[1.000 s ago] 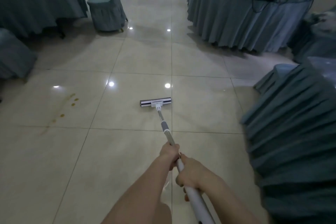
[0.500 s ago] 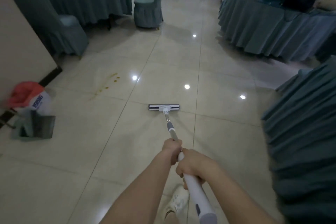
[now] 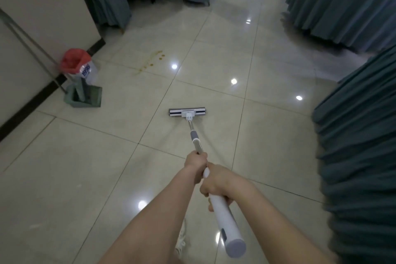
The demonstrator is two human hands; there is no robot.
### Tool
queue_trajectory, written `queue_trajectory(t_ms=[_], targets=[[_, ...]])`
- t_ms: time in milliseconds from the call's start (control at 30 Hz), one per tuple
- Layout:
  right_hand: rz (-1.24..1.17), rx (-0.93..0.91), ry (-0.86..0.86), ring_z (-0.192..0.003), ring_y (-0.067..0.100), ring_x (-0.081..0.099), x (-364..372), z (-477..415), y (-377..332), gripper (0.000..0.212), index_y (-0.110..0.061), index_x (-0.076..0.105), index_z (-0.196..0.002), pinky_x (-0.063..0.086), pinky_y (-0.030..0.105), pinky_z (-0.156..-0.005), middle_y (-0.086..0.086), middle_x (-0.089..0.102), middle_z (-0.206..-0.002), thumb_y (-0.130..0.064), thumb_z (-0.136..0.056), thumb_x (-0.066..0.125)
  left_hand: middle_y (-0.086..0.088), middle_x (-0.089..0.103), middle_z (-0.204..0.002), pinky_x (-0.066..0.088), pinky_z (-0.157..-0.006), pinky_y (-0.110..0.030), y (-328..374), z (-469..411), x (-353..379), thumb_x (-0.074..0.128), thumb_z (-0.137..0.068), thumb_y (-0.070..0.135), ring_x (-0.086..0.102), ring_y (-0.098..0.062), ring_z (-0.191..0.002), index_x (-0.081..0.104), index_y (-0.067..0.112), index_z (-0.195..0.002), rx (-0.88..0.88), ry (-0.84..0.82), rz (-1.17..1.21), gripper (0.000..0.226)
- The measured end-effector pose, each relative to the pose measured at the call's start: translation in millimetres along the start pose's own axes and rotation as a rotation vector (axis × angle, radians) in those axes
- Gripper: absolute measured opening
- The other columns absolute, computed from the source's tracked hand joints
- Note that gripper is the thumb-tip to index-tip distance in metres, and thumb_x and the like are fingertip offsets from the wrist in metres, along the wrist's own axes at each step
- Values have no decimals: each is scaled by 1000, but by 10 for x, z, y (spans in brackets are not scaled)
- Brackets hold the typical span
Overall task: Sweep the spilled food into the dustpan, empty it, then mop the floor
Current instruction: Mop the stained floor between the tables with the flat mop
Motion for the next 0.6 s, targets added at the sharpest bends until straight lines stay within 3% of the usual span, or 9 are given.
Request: queue_trajectory(t_ms=[100,267,367,433,500,600], targets=[[101,-16,19,-94,34,68,380,234,401,55,-14,41,-131,58,51,-85,17,62,-107,-3,-81,59,-10,60,-83,41,-61,-29,-477,372,-7,51,-91,19,55,-25,-74,61,5,-98,-14,27,14,19],[177,-41,-2,-74,33,62,877,801,1305,66,-23,36,-136,59,54,-76,12,55,-98,0,-77,55,-15,63,-101,43,-65,-30,-1368,1187,230,49,-91,23,58,-30,-85,58,7,-110,-41,78,34,26],[105,-9,-32,-62,34,61,1099,1078,1761,75,-34,29,-140,60,55,-66,11,52,-90,3,-79,51,-12,63,-98,47,-64,-31,-1786,1597,361,48,-92,25,61,-31,-87,57,13,-111,-76,79,68,24],[66,-6,-22,-57,30,59,1214,1155,1882,79,-36,27,-143,61,51,-64,9,51,-88,3,-79,51,-11,65,-100,53,-71,-37,-1901,1745,359,49,-90,27,63,-32,-91,58,16,-113,-93,92,84,26],[76,-39,21,-64,27,58,1311,1126,1857,82,-34,23,-147,61,45,-70,9,55,-95,0,-79,52,-12,66,-105,55,-81,-40,-1889,1727,272,52,-90,26,63,-31,-93,58,16,-115,-82,132,70,28],[84,-81,80,-77,27,58,1362,983,1634,82,-30,19,-152,57,35,-70,13,59,-119,-5,-80,50,-12,64,-104,50,-61,-29,-1715,1550,97,54,-91,18,62,-21,-73,55,13,-117,-73,172,132,27]])
Point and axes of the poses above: each hand's wrist, its own z-axis away from the middle knuckle, its own x-axis out of the palm, y = z × x, the point moved 1 cm from there along -z, towards the middle knuckle
